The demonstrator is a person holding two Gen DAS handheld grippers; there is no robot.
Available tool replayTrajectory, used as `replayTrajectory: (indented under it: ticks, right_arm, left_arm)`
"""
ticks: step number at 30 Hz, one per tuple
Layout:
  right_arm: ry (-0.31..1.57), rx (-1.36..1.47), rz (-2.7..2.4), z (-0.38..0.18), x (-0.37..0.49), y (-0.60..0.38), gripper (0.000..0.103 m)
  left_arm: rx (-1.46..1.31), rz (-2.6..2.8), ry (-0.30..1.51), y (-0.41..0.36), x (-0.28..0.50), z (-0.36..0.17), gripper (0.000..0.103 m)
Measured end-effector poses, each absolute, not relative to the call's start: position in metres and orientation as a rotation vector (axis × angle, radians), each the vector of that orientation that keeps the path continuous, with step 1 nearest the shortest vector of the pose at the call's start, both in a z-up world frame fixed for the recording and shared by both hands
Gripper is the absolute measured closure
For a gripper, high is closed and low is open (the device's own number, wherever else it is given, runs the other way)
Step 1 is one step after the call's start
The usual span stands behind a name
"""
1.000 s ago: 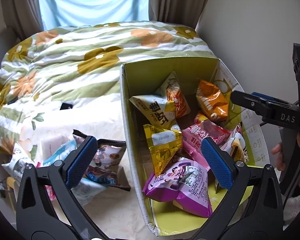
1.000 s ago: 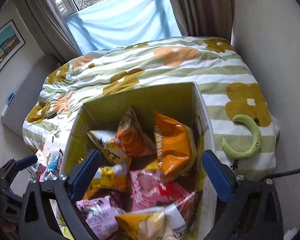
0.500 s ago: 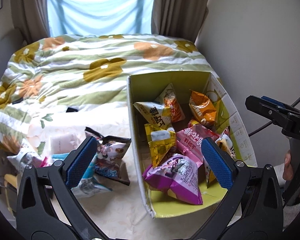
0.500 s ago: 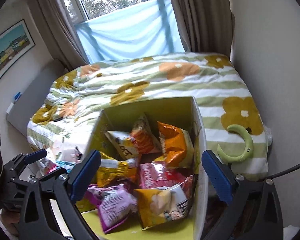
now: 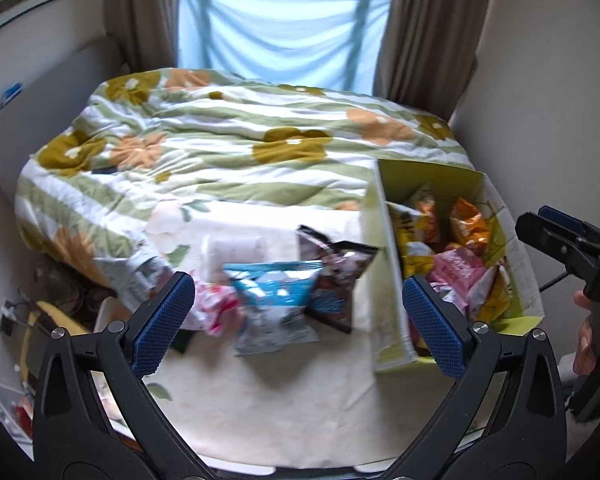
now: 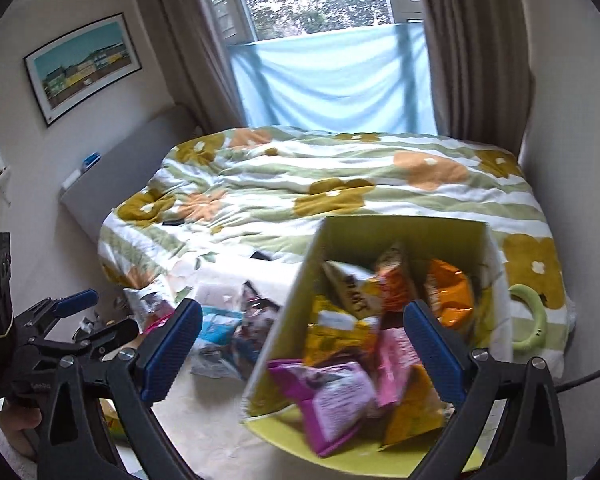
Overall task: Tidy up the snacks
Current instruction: 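Withdraw both tools from the box back toward the remaining snacks, then grasp the grey MPM bag with the left tool while the right tool grasps the blue bag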
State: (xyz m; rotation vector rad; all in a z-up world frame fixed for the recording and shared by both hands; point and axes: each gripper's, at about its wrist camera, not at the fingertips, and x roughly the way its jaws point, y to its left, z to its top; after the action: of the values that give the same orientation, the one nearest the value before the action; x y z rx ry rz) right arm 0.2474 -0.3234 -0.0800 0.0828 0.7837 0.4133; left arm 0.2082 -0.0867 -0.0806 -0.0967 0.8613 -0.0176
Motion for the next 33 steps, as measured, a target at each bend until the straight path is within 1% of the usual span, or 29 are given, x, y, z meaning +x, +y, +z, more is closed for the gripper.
replayTrajectory:
  ticks: [3,9,15,22,27,29,33]
  right_arm:
    - [0.787,0.055,0.445,-0.085,0.24,-0.291,0.003]
    - [0.804,0.036,0.425,-0.101,0.229,-0.228,0.003]
    - [0.828,0.069,0.375,-0.134,0.22,-0.178,0.003]
    - [0.85,0.087,0.268,-0.174,0.217,-0.139,0.003]
    - [0.865,0.072,0.204,-0.204,0.225,-0.125,0.003]
    - [0.875,0.062,0.185,-0.215,0.228,-0.121,0.003]
    - [0.899,0.036,0.147,-0.235,0.237,-0.115,0.003]
  left_arm:
    - [-0.088,-0.004,0.862,-0.052,0.203,-0.085,0.0]
    - [-0.054,-0.019,0.925,0.023,0.201,-0.103,0.0]
    - [0.019,-0.068,0.977,0.077,0.209,-0.129,0.0]
    - [0.121,-0.151,1.05,0.115,0.243,-0.172,0.0]
    - [0.182,-0.205,1.115,0.122,0.279,-0.214,0.0]
    - [0.214,-0.227,1.136,0.121,0.29,-0.23,0.004]
    - [0.26,-0.263,1.158,0.117,0.307,-0.256,0.004]
